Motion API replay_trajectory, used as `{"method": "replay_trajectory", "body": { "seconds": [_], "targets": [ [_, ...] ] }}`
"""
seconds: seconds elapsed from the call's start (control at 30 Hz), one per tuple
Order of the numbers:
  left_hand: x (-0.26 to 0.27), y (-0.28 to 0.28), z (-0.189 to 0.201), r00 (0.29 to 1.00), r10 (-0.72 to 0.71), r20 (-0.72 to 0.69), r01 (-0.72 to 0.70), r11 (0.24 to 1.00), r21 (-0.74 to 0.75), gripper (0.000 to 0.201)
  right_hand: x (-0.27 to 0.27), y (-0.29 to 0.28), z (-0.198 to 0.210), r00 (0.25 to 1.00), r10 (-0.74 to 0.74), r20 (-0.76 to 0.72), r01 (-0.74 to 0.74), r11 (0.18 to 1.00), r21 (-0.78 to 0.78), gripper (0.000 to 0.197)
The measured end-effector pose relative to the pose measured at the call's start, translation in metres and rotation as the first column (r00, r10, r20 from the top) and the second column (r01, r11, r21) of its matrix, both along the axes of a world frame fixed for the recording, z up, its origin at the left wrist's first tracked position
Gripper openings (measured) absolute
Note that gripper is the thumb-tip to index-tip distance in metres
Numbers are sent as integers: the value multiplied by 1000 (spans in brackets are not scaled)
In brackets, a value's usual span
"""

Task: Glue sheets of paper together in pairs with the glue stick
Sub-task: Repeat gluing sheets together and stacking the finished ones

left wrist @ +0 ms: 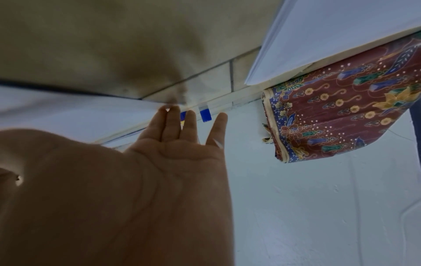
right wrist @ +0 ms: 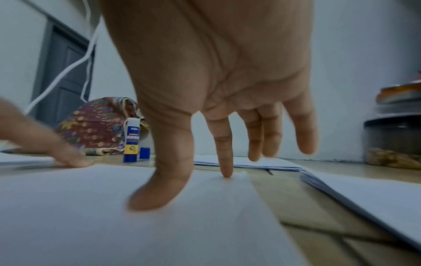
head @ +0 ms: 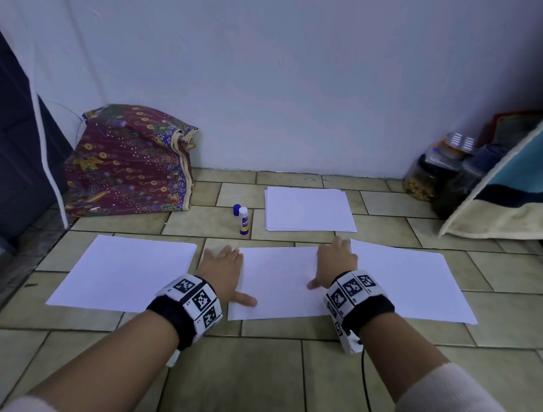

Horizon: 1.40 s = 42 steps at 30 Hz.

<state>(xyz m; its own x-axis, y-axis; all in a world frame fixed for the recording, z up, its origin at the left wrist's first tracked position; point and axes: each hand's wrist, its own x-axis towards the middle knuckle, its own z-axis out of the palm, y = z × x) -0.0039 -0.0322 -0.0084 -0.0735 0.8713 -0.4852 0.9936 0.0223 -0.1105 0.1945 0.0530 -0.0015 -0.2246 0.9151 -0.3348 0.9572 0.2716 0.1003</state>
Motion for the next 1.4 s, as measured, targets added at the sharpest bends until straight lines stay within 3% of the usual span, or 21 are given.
{"method": "replay_trajectory", "body": {
  "seconds": [0.07, 0.17, 0.3, 0.4, 0.47, 0.53, 0.63, 0.73, 0.8, 0.97, 1.23, 1.33, 1.4],
  "targets": [
    [-2, 0, 6, 1000, -5, -3, 6, 994, 107, 86, -3, -8, -2, 999, 46, 26, -46, 999, -4, 54],
    [2, 1, 13, 995, -71, 70, 55, 979, 198, 59, -10, -18, -8, 981, 151, -118, -160, 985, -69, 38],
    [16, 2, 7, 964, -209, 167, 179, 967, 180, 57, -29, -30, -10, 966, 157, -206, -173, 983, -64, 39],
    [24, -1, 8, 972, -201, 124, 180, 970, 166, 45, -43, -37, -10, 988, 26, -154, -43, 994, -104, 60],
    [25, -4, 11, 973, -205, 102, 185, 966, 180, 39, -52, -39, -12, 987, 52, -153, -72, 989, -126, 74],
    [23, -5, 11, 979, -176, 106, 151, 966, 211, 44, -59, -40, -13, 974, 134, -184, -159, 979, -130, 80],
    [13, -4, 0, 985, -31, 170, -2, 981, 192, 85, -64, -38, -11, 947, 249, -203, -281, 948, -151, 84],
    [4, -2, -11, 984, 58, 166, -73, 994, 82, 116, -72, -39, -9, 955, 255, -152, -279, 946, -167, 87],
    [2, 0, -17, 988, 67, 141, -74, 997, 40, 118, -80, -38, -9, 959, 256, -117, -274, 946, -175, 93],
    [2, 1, -21, 995, 46, 89, -45, 999, -5, 121, -87, -27, 0, 906, 394, -152, -422, 859, -289, 111],
    [1, 2, -16, 993, 52, 106, -53, 999, 10, 120, -29, 9, 3, 967, 117, -227, -185, 934, -307, 123],
    [0, -1, -14, 996, 24, 83, -26, 999, 33, 118, -31, 7, 0, 981, 119, -151, -152, 963, -224, 114],
    [-2, -3, -11, 998, 8, 63, -14, 996, 92, 108, -39, 1, 2, 992, 123, -32, -125, 989, -75, 83]
  ]
}}
